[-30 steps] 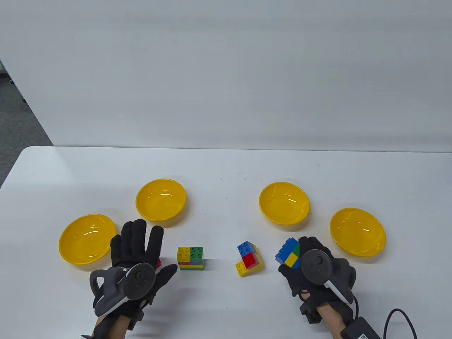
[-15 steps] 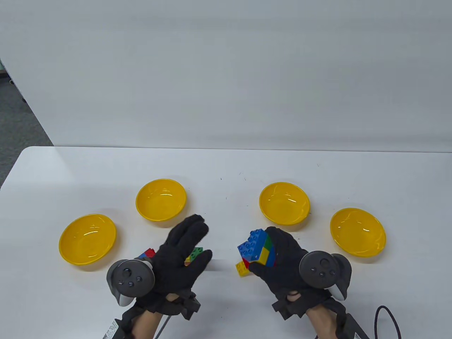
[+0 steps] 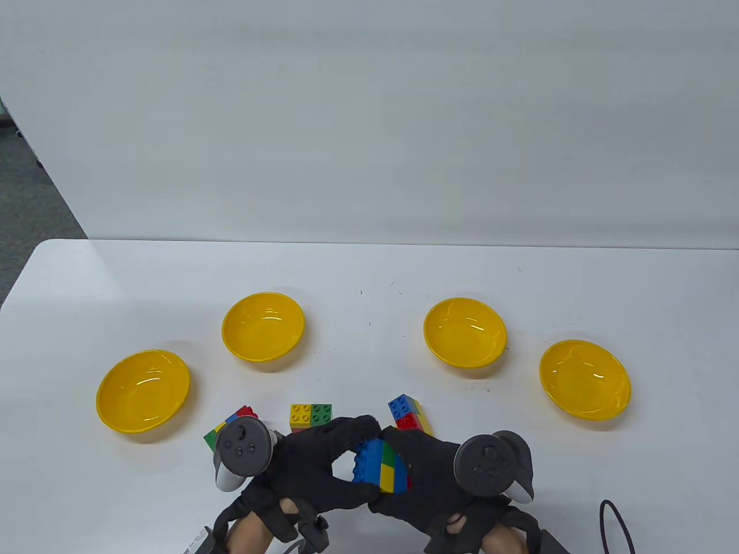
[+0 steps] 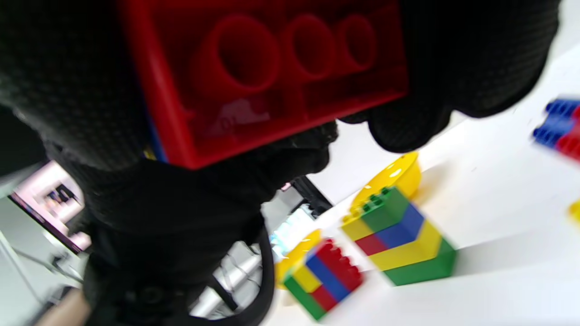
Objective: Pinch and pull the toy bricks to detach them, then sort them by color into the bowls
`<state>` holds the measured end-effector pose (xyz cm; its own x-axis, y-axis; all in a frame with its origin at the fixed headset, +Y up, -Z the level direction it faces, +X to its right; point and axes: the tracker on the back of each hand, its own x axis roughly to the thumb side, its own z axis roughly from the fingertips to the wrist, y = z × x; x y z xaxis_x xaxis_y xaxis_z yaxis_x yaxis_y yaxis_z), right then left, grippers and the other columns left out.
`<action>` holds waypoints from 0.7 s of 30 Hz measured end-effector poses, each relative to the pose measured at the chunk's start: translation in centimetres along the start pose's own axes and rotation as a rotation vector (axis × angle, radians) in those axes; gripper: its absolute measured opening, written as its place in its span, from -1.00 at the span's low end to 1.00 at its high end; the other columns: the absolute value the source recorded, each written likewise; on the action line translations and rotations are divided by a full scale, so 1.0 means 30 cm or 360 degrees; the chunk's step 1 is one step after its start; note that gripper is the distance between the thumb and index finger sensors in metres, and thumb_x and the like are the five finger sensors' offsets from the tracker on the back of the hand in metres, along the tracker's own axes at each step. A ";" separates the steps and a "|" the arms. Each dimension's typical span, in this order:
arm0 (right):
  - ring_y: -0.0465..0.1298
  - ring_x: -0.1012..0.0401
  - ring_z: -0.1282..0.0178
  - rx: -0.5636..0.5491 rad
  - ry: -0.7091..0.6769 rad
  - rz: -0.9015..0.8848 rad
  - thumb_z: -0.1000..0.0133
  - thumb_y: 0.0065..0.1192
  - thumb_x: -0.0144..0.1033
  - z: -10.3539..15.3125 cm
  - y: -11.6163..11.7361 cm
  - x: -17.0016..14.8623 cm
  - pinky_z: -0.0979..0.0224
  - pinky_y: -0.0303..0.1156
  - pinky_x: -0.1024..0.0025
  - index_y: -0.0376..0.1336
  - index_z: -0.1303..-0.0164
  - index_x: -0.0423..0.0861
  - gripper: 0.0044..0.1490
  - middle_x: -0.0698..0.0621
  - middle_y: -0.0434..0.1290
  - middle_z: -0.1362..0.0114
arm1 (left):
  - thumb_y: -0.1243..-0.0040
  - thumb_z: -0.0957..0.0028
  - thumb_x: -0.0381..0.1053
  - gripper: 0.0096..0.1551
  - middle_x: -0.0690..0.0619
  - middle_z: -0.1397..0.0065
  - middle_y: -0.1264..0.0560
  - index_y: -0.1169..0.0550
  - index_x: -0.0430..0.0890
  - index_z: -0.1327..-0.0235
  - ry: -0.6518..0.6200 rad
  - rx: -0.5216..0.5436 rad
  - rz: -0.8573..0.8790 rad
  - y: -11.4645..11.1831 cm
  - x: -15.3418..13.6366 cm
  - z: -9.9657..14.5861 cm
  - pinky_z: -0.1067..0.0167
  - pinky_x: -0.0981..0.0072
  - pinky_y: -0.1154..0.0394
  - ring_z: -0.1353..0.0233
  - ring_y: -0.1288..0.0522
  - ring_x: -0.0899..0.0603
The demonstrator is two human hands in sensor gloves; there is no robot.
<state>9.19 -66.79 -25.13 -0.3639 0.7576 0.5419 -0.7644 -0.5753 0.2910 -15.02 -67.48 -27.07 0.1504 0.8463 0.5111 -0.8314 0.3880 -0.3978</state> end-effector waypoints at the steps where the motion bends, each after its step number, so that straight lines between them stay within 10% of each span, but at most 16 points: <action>1: 0.66 -0.26 0.04 -0.0007 -0.0003 -0.0030 0.28 0.62 0.21 0.000 0.002 -0.002 0.01 0.58 -0.28 0.33 -0.24 -0.52 0.23 -0.48 0.49 -0.20 | -0.76 0.41 0.42 0.15 -0.34 -0.28 -0.64 -0.58 -0.22 -0.32 0.0011 -0.0014 0.0020 0.002 0.000 -0.003 -0.25 -0.33 -0.55 -0.20 -0.71 -0.41; 8: 0.66 -0.28 -0.03 0.0012 -0.0044 -0.0227 0.28 0.64 0.15 0.003 0.002 0.003 -0.03 0.58 -0.31 0.32 -0.27 -0.51 0.22 -0.47 0.49 -0.24 | -0.70 0.41 0.40 0.15 -0.38 -0.29 -0.63 -0.58 -0.26 -0.32 0.0126 -0.0079 0.0591 0.034 -0.057 0.010 -0.24 -0.36 -0.53 -0.19 -0.70 -0.45; 15: 0.56 -0.41 -0.19 -0.0081 0.0101 -0.0376 0.19 0.54 0.19 0.024 -0.038 -0.045 -0.07 0.52 -0.41 0.10 -0.45 -0.30 0.23 -0.37 0.28 -0.42 | -0.53 0.13 0.40 0.11 -0.33 -0.51 -0.45 -0.37 -0.15 -0.55 0.0061 0.0485 -0.0096 0.301 0.151 0.077 -0.28 -0.34 -0.47 -0.38 -0.56 -0.44; 21: 0.49 -0.35 -0.19 -0.0058 0.0213 -0.0400 0.15 0.57 -0.07 0.029 -0.076 -0.096 -0.12 0.50 -0.26 -0.07 -0.53 -0.30 0.25 -0.43 0.07 -0.50 | -0.56 0.10 0.27 0.11 -0.35 -0.60 -0.33 -0.28 -0.12 -0.61 0.0753 0.0861 -0.1068 0.605 0.123 0.177 -0.38 -0.36 -0.39 -0.48 -0.44 -0.49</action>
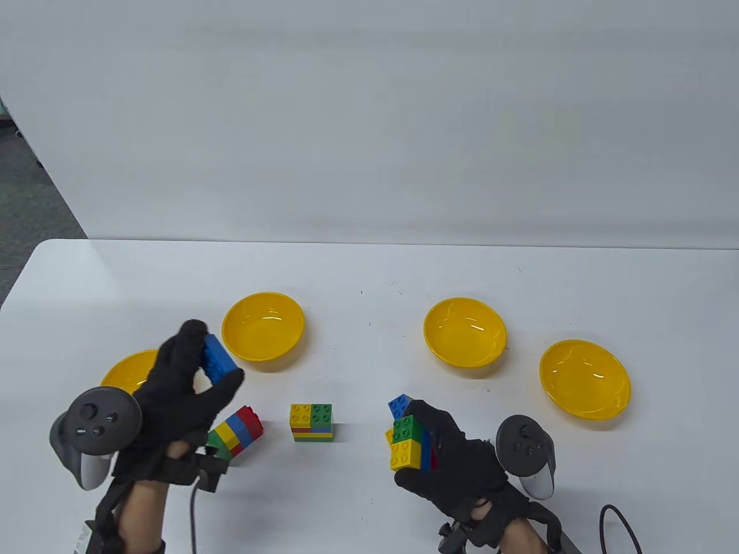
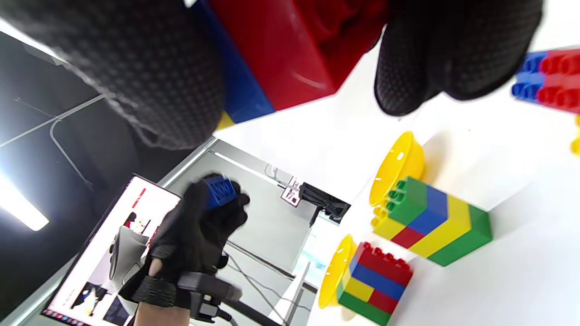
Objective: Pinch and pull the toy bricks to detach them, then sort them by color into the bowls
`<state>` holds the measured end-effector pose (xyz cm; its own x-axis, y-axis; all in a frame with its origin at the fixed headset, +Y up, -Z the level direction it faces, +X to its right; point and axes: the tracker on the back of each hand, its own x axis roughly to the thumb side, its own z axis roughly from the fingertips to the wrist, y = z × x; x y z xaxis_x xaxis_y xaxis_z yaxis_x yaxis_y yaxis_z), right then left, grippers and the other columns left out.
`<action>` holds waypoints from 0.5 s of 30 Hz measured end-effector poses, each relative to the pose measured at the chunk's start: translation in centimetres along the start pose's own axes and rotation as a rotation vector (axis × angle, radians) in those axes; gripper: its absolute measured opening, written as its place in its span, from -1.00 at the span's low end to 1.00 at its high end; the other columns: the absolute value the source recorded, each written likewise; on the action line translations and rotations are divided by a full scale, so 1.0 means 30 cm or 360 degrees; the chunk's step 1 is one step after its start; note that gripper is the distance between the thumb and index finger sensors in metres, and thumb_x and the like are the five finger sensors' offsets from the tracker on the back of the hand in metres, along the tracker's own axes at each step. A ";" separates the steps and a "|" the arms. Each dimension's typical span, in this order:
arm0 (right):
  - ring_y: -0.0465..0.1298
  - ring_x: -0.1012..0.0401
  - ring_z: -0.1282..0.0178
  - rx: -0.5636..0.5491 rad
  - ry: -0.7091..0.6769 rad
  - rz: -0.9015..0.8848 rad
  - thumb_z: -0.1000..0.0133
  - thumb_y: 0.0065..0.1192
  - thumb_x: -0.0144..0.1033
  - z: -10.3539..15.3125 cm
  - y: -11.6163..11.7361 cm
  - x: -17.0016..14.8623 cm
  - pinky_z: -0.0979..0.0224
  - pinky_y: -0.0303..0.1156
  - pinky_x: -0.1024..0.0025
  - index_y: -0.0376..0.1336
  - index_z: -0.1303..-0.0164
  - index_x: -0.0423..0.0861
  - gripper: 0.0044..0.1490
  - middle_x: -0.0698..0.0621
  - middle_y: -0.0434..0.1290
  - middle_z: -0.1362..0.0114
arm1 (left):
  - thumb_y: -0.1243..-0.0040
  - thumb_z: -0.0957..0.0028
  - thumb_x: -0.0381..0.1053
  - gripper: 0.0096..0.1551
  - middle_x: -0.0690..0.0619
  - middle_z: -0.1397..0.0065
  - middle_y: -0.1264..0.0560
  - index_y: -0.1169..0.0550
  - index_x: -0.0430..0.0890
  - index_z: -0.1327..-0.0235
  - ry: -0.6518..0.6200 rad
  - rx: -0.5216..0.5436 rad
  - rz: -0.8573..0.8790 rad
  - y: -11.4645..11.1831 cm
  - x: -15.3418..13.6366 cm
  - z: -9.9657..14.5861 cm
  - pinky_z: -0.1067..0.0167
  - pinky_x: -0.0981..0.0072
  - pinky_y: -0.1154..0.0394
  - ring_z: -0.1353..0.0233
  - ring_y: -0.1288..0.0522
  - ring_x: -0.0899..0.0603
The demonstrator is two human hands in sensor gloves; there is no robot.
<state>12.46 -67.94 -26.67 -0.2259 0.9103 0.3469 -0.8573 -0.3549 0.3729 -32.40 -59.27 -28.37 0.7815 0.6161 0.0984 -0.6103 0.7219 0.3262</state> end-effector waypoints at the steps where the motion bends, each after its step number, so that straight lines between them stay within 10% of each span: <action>1: 0.46 -0.35 -0.22 0.0019 0.0024 0.0026 0.16 0.56 -0.12 -0.001 0.000 -0.003 -0.16 0.48 -0.26 -0.10 -0.52 -0.32 0.26 -0.44 0.03 -0.51 | -0.56 0.10 0.27 0.12 -0.33 -0.62 -0.32 -0.26 -0.11 -0.61 0.0093 -0.0021 -0.0142 -0.002 -0.040 -0.007 -0.40 -0.36 -0.37 -0.50 -0.43 -0.48; 8: 0.52 -0.30 -0.19 -0.0002 0.0005 0.0352 0.20 0.61 -0.10 -0.011 0.031 0.008 -0.15 0.53 -0.20 -0.08 -0.49 -0.40 0.30 -0.45 0.12 -0.46 | -0.55 0.10 0.30 0.13 -0.29 -0.63 -0.31 -0.25 -0.09 -0.61 0.0472 -0.0057 -0.0676 -0.132 -0.363 -0.040 -0.42 -0.38 -0.33 -0.54 -0.40 -0.46; 15: 0.56 -0.25 -0.15 -0.0020 0.0029 0.0509 0.20 0.61 -0.05 -0.009 0.068 0.006 -0.11 0.57 -0.15 -0.04 -0.47 -0.41 0.29 -0.46 0.17 -0.43 | -0.46 0.14 0.37 0.21 -0.29 -0.66 -0.23 -0.14 -0.09 -0.64 0.0618 -0.0033 -0.0478 -0.143 -0.457 -0.052 -0.48 -0.37 -0.25 -0.58 -0.34 -0.44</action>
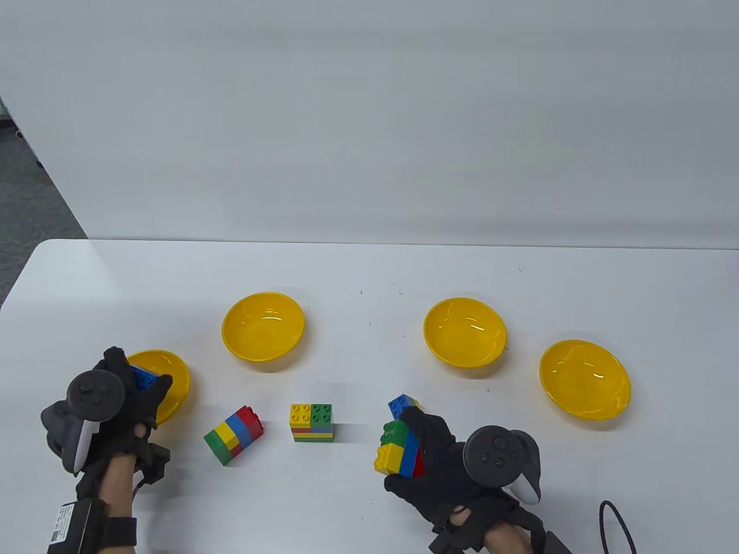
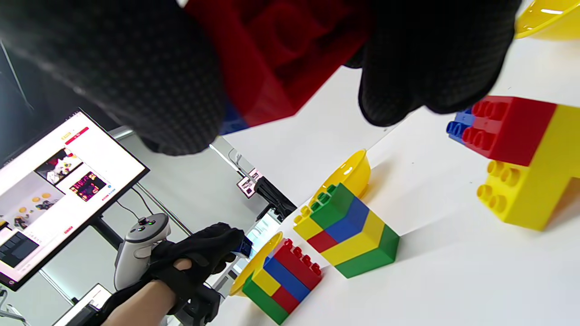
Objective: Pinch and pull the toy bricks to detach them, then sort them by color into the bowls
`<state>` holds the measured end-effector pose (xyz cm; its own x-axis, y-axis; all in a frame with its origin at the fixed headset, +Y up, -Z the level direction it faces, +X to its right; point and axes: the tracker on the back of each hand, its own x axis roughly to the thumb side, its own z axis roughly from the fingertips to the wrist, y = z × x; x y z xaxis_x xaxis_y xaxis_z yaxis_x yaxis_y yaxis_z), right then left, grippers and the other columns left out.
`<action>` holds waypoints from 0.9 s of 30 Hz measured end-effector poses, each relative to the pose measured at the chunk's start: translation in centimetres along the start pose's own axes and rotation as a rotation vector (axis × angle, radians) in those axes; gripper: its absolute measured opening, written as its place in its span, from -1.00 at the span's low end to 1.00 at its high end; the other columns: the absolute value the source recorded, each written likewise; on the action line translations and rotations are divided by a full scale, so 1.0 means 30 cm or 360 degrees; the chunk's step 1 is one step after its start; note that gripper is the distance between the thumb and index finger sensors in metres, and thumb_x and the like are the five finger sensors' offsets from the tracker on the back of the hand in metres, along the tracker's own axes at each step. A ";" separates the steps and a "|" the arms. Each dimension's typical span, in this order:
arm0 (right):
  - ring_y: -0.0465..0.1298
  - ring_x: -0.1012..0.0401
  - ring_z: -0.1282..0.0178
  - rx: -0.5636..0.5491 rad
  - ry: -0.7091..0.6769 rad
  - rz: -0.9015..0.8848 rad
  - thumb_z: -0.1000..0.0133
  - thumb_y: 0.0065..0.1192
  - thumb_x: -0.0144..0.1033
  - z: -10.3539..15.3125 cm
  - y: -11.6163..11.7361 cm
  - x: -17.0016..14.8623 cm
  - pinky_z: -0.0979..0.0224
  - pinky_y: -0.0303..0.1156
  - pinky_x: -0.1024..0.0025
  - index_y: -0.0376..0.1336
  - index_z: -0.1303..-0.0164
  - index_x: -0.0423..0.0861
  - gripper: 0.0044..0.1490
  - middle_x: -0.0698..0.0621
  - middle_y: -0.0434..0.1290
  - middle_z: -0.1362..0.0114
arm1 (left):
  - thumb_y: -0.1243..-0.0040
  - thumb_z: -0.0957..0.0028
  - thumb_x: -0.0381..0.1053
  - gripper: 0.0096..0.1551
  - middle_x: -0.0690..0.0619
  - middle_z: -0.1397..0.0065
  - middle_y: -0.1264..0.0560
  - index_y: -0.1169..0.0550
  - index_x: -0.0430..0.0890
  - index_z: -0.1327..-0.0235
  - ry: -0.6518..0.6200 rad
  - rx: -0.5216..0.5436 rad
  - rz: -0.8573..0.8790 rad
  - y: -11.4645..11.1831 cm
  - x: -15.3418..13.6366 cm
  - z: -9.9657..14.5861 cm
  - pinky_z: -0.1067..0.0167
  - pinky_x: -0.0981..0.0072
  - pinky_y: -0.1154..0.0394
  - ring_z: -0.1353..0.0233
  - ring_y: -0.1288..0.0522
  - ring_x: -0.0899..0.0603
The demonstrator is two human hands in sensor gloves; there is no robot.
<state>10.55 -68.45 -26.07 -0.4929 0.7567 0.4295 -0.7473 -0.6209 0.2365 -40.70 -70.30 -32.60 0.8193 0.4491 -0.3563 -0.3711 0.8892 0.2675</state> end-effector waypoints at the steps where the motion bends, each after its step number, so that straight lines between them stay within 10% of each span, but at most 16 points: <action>1: 0.56 -0.24 -0.15 -0.0011 0.0007 0.0019 0.21 0.62 -0.04 0.001 0.004 -0.002 -0.11 0.58 -0.14 -0.03 -0.46 -0.41 0.29 -0.46 0.17 -0.42 | -0.43 0.15 0.40 0.24 -0.29 -0.66 -0.21 -0.12 -0.09 -0.64 -0.0006 -0.0008 0.0005 -0.001 -0.007 0.000 -0.48 -0.37 -0.24 -0.59 -0.32 -0.45; 9: 0.46 -0.27 -0.24 -0.0026 0.0036 0.0108 0.18 0.58 -0.16 0.008 0.005 -0.002 -0.19 0.50 -0.17 -0.15 -0.49 -0.41 0.31 -0.46 0.01 -0.48 | -0.25 -0.01 0.40 0.03 -0.31 -0.67 -0.17 -0.18 -0.04 -0.63 -0.0184 0.0189 0.0234 0.087 0.074 0.081 -0.47 -0.40 -0.23 -0.60 -0.27 -0.48; 17: 0.58 -0.20 -0.09 -0.0245 -0.0131 0.0303 0.21 0.60 -0.02 0.022 0.015 0.040 -0.05 0.60 -0.09 0.00 -0.44 -0.43 0.27 -0.45 0.18 -0.41 | -0.26 -0.01 0.38 -0.09 -0.29 -0.59 -0.34 -0.36 -0.05 -0.54 -0.0797 0.0321 0.0568 0.198 0.368 0.329 -0.34 -0.31 -0.43 -0.49 -0.45 -0.44; 21: 0.63 -0.18 -0.01 -0.0385 -0.0222 0.0421 0.22 0.60 0.03 0.034 0.018 0.072 0.02 0.63 -0.07 0.05 -0.41 -0.46 0.27 -0.46 0.24 -0.36 | -0.26 -0.01 0.38 -0.12 -0.29 -0.54 -0.42 -0.41 -0.05 -0.51 -0.1097 -0.0067 0.0655 0.141 0.593 0.457 -0.24 -0.24 -0.51 -0.38 -0.54 -0.41; 27: 0.63 -0.19 -0.01 -0.0514 -0.0303 0.0569 0.21 0.60 0.03 0.054 0.017 0.092 0.02 0.63 -0.09 0.05 -0.40 -0.47 0.26 -0.47 0.25 -0.34 | -0.18 0.08 0.51 0.08 -0.26 -0.44 -0.44 -0.25 -0.10 -0.56 -0.1106 -0.0952 0.0775 -0.219 0.723 0.586 -0.07 -0.13 -0.57 -0.21 -0.59 -0.33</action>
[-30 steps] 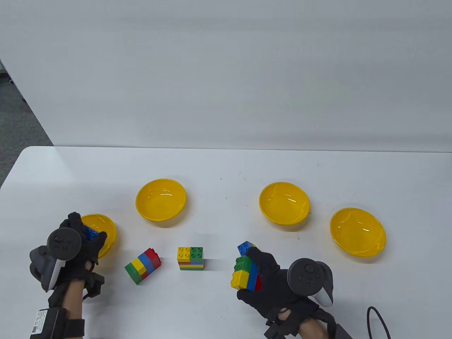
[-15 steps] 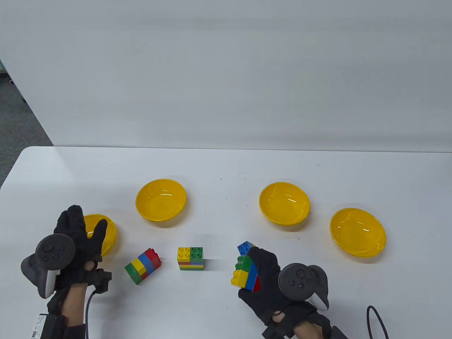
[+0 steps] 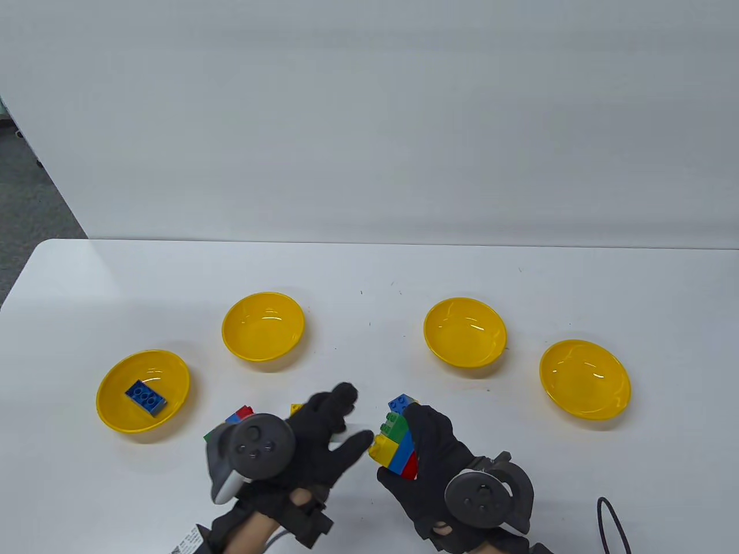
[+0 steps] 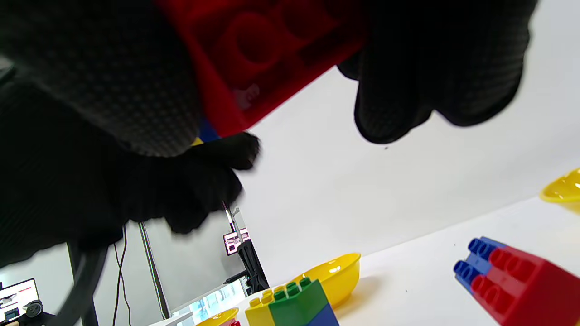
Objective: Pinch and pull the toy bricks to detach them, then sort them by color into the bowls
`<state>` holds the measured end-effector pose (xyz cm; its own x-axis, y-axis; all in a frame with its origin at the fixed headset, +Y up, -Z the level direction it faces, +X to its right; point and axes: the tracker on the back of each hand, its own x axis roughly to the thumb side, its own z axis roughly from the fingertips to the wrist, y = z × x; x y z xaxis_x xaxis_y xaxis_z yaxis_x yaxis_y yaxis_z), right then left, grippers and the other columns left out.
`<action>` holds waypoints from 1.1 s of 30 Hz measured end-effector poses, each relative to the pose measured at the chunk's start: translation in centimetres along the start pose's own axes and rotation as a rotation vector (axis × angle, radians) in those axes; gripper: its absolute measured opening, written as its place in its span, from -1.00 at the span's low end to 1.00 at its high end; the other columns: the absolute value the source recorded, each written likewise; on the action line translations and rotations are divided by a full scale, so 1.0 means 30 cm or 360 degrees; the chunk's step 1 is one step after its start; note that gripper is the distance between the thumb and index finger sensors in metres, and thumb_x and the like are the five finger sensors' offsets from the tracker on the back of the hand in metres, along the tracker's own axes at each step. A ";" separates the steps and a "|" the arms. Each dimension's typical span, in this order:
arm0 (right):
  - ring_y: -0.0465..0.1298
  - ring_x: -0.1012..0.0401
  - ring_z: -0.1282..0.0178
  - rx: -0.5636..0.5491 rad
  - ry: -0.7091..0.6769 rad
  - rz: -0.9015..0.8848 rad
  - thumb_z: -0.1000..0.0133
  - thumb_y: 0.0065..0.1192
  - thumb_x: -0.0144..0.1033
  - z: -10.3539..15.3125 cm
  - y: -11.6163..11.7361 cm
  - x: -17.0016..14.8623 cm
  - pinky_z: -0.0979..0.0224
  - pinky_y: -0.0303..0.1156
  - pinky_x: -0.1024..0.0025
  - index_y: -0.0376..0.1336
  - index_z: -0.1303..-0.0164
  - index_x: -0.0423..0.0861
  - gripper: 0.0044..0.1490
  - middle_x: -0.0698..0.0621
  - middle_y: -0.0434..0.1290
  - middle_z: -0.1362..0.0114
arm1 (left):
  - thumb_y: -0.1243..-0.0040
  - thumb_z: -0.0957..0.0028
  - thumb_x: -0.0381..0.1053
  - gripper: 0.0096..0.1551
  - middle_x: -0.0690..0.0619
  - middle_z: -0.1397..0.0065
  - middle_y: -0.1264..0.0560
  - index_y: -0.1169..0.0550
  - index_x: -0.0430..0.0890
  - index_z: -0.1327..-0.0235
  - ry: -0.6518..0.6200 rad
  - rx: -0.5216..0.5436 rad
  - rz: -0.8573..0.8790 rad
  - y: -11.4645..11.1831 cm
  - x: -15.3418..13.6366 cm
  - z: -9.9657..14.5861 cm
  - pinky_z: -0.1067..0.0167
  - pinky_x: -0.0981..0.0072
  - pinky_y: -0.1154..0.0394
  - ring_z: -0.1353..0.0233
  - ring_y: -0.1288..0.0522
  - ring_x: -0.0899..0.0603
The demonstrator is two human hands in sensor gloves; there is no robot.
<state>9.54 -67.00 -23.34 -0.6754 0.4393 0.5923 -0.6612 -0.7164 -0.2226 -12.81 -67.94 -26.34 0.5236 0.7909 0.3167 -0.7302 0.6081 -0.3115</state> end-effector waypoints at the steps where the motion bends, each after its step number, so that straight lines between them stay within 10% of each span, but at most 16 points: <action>1: 0.63 -0.19 -0.01 -0.0006 -0.0012 0.0024 0.22 0.60 0.03 0.000 0.000 0.002 0.03 0.64 -0.09 0.06 -0.40 -0.47 0.26 -0.47 0.26 -0.34 | -0.20 0.10 0.52 0.09 -0.28 -0.42 -0.45 -0.27 -0.12 -0.54 0.0047 -0.0084 0.0121 -0.031 -0.024 -0.006 -0.03 -0.14 -0.57 -0.19 -0.59 -0.35; 13: 0.76 -0.14 0.16 -0.0124 -0.0179 0.0001 0.27 0.68 0.10 0.008 -0.016 0.064 0.20 0.77 0.00 0.23 -0.29 -0.55 0.25 -0.50 0.44 -0.21 | -0.41 0.08 0.43 -0.25 -0.17 0.13 -0.72 -0.67 -0.17 -0.02 -0.0088 -0.0032 0.0629 -0.028 -0.082 0.010 0.37 -0.01 -0.66 0.28 -0.73 -0.20; 22: 0.80 -0.13 0.23 -0.0102 -0.0027 -0.0476 0.30 0.71 0.09 0.009 -0.031 0.030 0.28 0.82 0.04 0.27 -0.25 -0.58 0.25 -0.52 0.48 -0.17 | -0.36 0.00 0.40 -0.25 -0.20 0.06 -0.71 -0.65 -0.19 -0.10 -0.0079 -0.0328 0.1006 -0.024 -0.094 0.017 0.30 -0.03 -0.65 0.21 -0.72 -0.23; 26: 0.72 -0.12 0.09 -0.0081 0.0020 -0.0422 0.25 0.65 0.07 0.005 -0.011 0.016 0.13 0.74 0.02 0.16 -0.35 -0.51 0.26 -0.47 0.37 -0.28 | -0.38 0.00 0.38 -0.25 -0.18 -0.05 -0.67 -0.58 -0.14 -0.21 -0.0112 -0.0181 0.0650 0.036 -0.051 0.025 0.23 -0.04 -0.65 0.13 -0.71 -0.24; 33: 0.55 -0.21 -0.15 0.0166 0.0079 -0.0420 0.17 0.58 -0.11 -0.010 -0.008 -0.042 -0.11 0.58 -0.11 -0.07 -0.46 -0.44 0.26 -0.47 0.11 -0.44 | -0.45 -0.03 0.21 -0.18 -0.25 -0.27 -0.55 -0.43 -0.13 -0.46 -0.0011 0.0428 -0.0290 0.384 0.118 0.009 0.02 -0.15 -0.61 -0.08 -0.65 -0.30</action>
<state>10.43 -67.22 -24.26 -0.5013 0.6421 0.5800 -0.7809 -0.6245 0.0164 -19.49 -58.16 -28.57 0.6541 0.6695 0.3519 -0.7149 0.6992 -0.0014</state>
